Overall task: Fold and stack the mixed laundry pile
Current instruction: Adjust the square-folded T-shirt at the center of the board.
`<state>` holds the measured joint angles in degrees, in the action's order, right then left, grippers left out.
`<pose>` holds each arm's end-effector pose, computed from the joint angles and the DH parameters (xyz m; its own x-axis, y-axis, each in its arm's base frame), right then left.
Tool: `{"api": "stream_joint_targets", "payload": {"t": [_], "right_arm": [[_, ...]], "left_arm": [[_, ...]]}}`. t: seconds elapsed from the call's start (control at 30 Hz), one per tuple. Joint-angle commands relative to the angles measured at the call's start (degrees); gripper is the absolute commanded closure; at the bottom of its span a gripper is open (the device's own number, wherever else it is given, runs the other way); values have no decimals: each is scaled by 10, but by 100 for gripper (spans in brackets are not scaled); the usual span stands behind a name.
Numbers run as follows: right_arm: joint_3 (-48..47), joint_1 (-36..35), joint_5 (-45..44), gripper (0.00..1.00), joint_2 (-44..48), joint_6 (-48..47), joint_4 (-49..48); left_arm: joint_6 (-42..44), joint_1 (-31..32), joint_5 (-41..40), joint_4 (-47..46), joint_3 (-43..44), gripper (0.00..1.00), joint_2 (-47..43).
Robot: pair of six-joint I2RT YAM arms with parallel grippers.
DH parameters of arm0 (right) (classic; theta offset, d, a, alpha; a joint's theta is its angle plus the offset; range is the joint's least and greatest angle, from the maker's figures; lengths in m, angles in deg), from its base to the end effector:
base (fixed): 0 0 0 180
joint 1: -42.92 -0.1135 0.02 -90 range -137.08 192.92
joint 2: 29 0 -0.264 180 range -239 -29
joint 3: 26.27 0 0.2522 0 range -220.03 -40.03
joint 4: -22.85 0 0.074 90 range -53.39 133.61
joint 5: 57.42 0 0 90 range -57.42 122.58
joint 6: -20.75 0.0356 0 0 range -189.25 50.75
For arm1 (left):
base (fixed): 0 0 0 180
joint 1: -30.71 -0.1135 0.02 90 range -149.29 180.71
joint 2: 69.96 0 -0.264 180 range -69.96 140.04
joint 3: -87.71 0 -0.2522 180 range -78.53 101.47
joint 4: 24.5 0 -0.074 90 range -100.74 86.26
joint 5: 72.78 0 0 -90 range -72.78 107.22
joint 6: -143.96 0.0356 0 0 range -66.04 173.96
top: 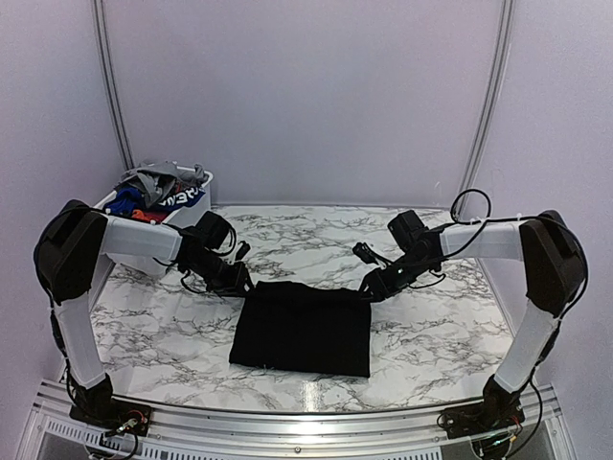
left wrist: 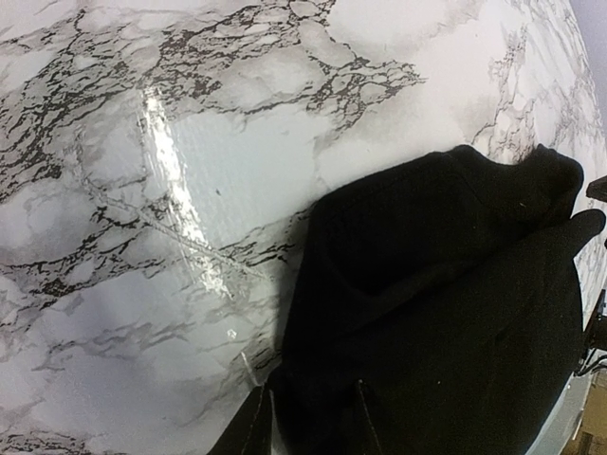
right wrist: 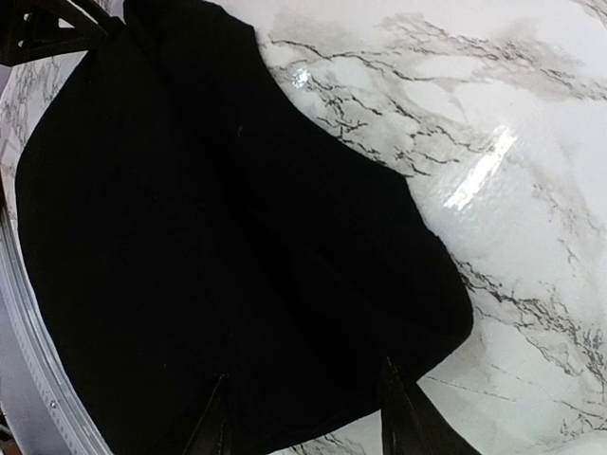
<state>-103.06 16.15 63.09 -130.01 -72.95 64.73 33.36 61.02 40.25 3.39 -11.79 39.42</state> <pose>0.2979 0.1705 0.1735 -0.7777 -0.4546 -0.4343 -0.6232 0.6486 0.4370 0.3270 -0.2073 0.1514 -0.9045 0.1537 -0.3978 0.3539 0.7910 -0.4991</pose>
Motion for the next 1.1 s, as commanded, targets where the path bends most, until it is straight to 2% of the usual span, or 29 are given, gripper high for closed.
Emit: {"api": "stream_joint_targets", "payload": {"t": [0.0,0.07,0.17,0.23,0.37,0.83,1.07], "right_arm": [[-4,-7,-9,57,-14,-11,7],[-8,-8,-7,71,-17,-13,11],[-13,-8,-4,94,-17,-13,19],[-15,-8,-5,100,-11,-11,21],[-22,-8,-12,100,2,-9,31],[-14,7,-43,100,84,16,81],[-42,51,-42,100,47,30,58]], "left_arm": [[0,-3,-1,-4,17,69,-2],[1,-3,-2,-4,19,70,-2],[0,-3,-9,-4,20,79,-4],[0,-3,-8,-5,21,85,-6],[5,-3,-3,-5,16,100,-15],[23,-2,10,-5,-9,100,-110],[20,-2,-13,-3,39,100,-60]]}}
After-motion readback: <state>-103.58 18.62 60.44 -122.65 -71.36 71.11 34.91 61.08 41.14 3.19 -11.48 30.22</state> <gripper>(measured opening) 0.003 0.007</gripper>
